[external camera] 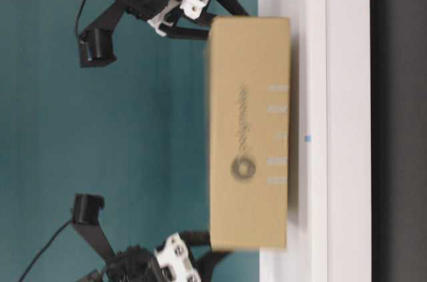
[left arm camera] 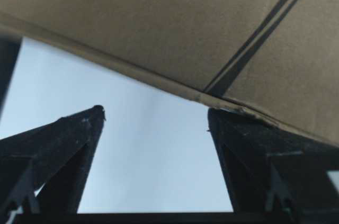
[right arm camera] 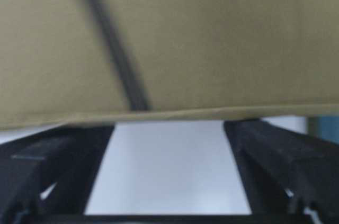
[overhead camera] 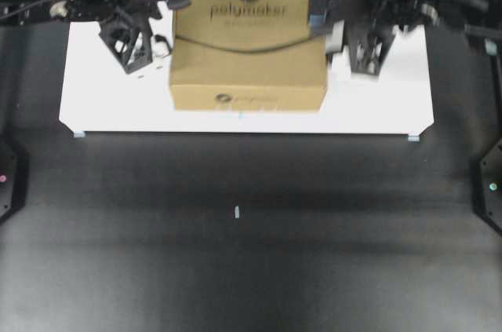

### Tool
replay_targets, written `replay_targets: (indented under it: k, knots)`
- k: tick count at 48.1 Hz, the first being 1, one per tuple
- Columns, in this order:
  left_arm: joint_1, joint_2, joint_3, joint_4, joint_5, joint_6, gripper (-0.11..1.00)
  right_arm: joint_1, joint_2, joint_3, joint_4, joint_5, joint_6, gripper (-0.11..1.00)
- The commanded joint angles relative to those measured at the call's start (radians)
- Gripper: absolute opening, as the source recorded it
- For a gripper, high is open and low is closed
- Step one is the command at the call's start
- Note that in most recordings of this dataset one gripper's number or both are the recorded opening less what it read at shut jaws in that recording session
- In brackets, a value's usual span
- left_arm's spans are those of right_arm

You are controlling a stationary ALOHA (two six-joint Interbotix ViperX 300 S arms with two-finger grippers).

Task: Place the cardboard box on the stand after clamping it between your arms.
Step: 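Release the box on the stand and pull both grippers outward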

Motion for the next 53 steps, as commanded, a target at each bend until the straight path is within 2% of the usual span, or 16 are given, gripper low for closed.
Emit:
replay_targets:
  k: [1, 21, 32, 36, 45, 53]
  knots:
    - [-0.008, -0.06, 0.003, -0.006, 0.005, -0.005, 0.77, 0.043, -0.04, 0.0, 0.009, 0.005, 0.003, 0.79]
    - [0.011, -0.1, 0.043, -0.008, -0.018, 0.006, 0.77, -0.012, -0.135, 0.071, 0.008, -0.025, 0.014, 0.79]
    - [0.011, -0.173, 0.048, -0.006, 0.031, 0.002, 0.77, -0.012, -0.207, 0.083, 0.017, -0.012, 0.026, 0.79]
    - [0.009, -0.241, 0.061, -0.008, 0.046, -0.008, 0.77, -0.006, -0.252, 0.103, 0.023, -0.017, 0.057, 0.79]
    - [-0.012, -0.41, 0.129, -0.006, 0.032, -0.025, 0.77, 0.017, -0.37, 0.175, 0.023, -0.057, 0.178, 0.79]
    - [-0.075, -0.565, 0.206, -0.006, -0.003, -0.058, 0.77, 0.061, -0.479, 0.245, 0.023, -0.146, 0.275, 0.79]
